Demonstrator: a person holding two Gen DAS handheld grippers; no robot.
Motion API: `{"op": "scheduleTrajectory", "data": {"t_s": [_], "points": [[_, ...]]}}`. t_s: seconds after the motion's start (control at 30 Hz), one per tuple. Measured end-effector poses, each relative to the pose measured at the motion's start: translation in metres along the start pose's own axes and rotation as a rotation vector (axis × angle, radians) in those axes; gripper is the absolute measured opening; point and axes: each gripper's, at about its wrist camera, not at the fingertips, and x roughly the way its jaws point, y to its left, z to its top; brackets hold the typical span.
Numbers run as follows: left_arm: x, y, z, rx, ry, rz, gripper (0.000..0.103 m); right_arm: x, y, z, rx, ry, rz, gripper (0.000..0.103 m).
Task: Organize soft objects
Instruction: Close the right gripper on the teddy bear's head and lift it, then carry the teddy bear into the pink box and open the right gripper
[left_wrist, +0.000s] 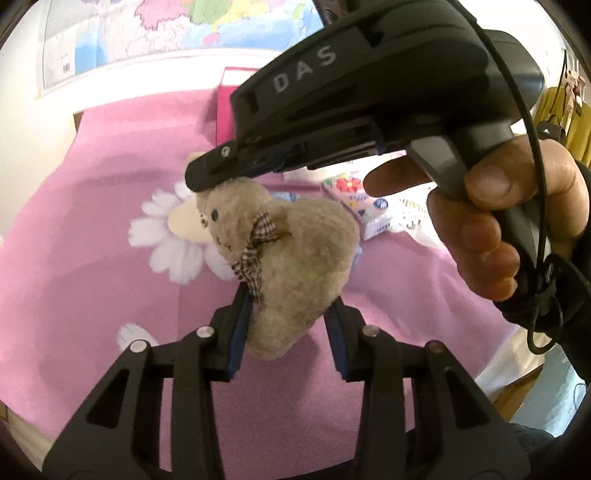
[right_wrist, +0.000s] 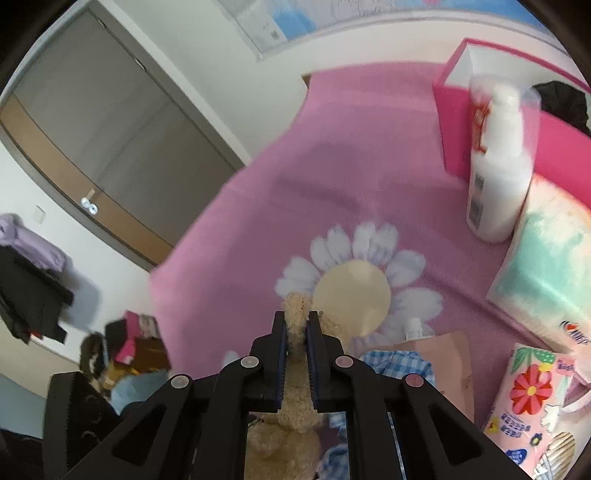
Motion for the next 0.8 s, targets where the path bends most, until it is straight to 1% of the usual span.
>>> {"op": "scheduleTrajectory", "data": {"t_s": [0.23, 0.43, 0.5, 0.63, 0.8], "points": [[-0.032, -0.014, 0.024, 0.075, -0.081, 0.029, 0.038, -0.043, 0.017, 0.008, -0.007, -0.121, 0.06, 0.009], [-0.043, -0.034, 0.048, 0.152, -0.141, 0.013, 0.038, -0.083, 0.025, 0.014, -0.013, -0.217, 0.065, 0.009], [-0.041, -0.038, 0.057, 0.178, -0.151, 0.007, 0.038, -0.096, 0.024, 0.014, -0.01, -0.246, 0.058, 0.009], [-0.028, -0.058, 0.084, 0.24, -0.153, -0.01, 0.038, -0.126, 0.014, 0.015, 0.007, -0.312, 0.038, 0.009], [-0.002, -0.077, 0.12, 0.304, -0.144, -0.036, 0.038, -0.158, -0.02, 0.02, 0.056, -0.373, -0.02, 0.009]]}}
